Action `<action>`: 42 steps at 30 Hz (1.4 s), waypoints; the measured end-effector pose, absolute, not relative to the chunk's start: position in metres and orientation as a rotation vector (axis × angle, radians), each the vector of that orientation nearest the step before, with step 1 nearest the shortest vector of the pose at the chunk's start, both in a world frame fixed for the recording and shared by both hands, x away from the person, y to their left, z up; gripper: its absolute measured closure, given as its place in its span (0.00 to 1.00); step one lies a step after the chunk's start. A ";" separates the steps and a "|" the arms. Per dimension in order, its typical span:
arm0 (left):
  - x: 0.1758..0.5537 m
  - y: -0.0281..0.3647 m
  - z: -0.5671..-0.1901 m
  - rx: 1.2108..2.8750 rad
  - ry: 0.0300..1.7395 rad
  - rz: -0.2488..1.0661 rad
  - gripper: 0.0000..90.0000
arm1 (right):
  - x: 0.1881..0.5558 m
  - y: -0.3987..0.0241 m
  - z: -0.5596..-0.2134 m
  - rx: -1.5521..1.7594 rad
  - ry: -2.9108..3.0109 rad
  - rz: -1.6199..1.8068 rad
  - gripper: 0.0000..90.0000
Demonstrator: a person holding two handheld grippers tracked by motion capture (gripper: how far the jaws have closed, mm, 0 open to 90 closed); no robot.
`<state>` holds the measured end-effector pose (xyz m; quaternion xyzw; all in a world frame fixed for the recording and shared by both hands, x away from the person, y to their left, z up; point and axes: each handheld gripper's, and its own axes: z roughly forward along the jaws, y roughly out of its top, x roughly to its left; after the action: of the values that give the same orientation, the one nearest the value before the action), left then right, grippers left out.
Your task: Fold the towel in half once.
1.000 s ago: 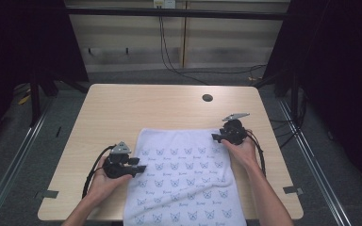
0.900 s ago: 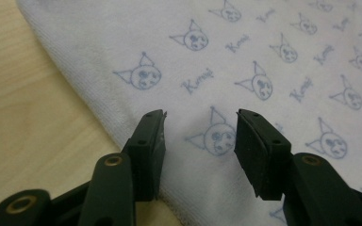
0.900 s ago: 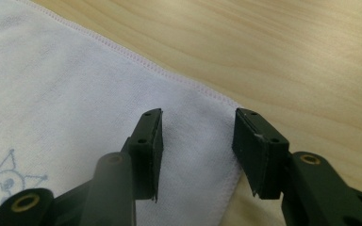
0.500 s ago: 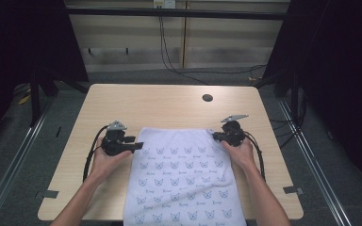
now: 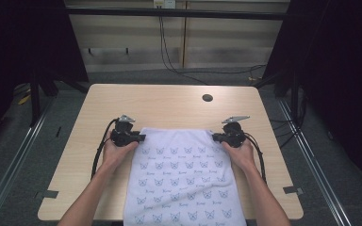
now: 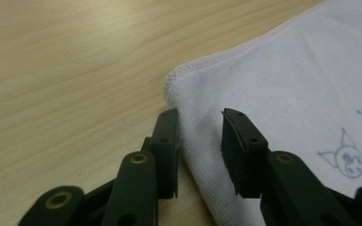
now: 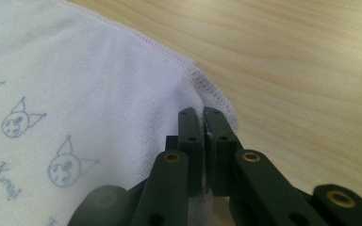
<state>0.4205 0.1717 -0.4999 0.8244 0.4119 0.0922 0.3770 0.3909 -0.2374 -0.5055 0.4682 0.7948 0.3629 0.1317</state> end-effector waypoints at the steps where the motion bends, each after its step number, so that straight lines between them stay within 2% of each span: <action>1: 0.421 0.171 -0.503 2.094 1.059 0.232 0.77 | 0.391 -0.237 -0.505 1.361 2.307 1.042 0.97; 2: 0.421 0.171 -0.504 2.088 1.059 0.236 0.77 | 0.391 -0.237 -0.505 1.360 2.308 1.046 0.97; 6: 0.420 0.170 -0.506 2.077 1.050 0.226 0.92 | 0.390 -0.237 -0.505 1.374 2.308 1.052 0.97; 9: 0.420 0.171 -0.506 2.068 1.045 0.214 0.96 | 0.389 -0.237 -0.505 1.391 2.315 1.070 0.97; 11: 0.420 0.174 -0.504 2.011 1.042 0.154 0.97 | 0.389 -0.238 -0.504 1.393 2.319 1.076 0.97; 17: 0.411 0.182 -0.487 1.950 0.985 0.167 0.97 | 0.387 -0.250 -0.486 1.393 2.278 1.190 0.98; 22: 0.412 0.187 -0.462 1.893 0.942 0.180 0.97 | 0.385 -0.258 -0.457 1.347 2.210 1.274 0.98; 25: 0.416 0.189 -0.441 1.813 0.925 0.185 0.97 | 0.387 -0.264 -0.425 1.310 2.159 1.326 0.98; 28: 0.423 0.188 -0.411 1.814 0.892 0.273 0.97 | 0.391 -0.269 -0.400 1.286 2.123 1.363 0.98; 31: 0.428 0.188 -0.395 1.798 0.884 0.301 0.97 | 0.394 -0.269 -0.383 1.259 2.102 1.376 0.98; 32: 0.431 0.187 -0.383 1.790 0.871 0.322 0.97 | 0.400 -0.268 -0.361 1.235 2.090 1.379 0.98; 34: 0.435 0.187 -0.366 1.775 0.856 0.352 0.97 | 0.402 -0.268 -0.354 1.228 2.079 1.389 0.98; 37: 0.445 0.186 -0.330 1.739 0.824 0.388 0.97 | 0.414 -0.270 -0.320 1.203 2.041 1.401 0.98; 42: 0.456 0.188 -0.299 1.706 0.811 0.406 0.97 | 0.424 -0.272 -0.293 1.208 1.995 1.434 0.98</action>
<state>0.4560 0.1882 -0.2994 0.7264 0.3453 0.1730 0.5686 0.4245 -0.2724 -0.2931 0.4323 0.7139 0.5132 0.2003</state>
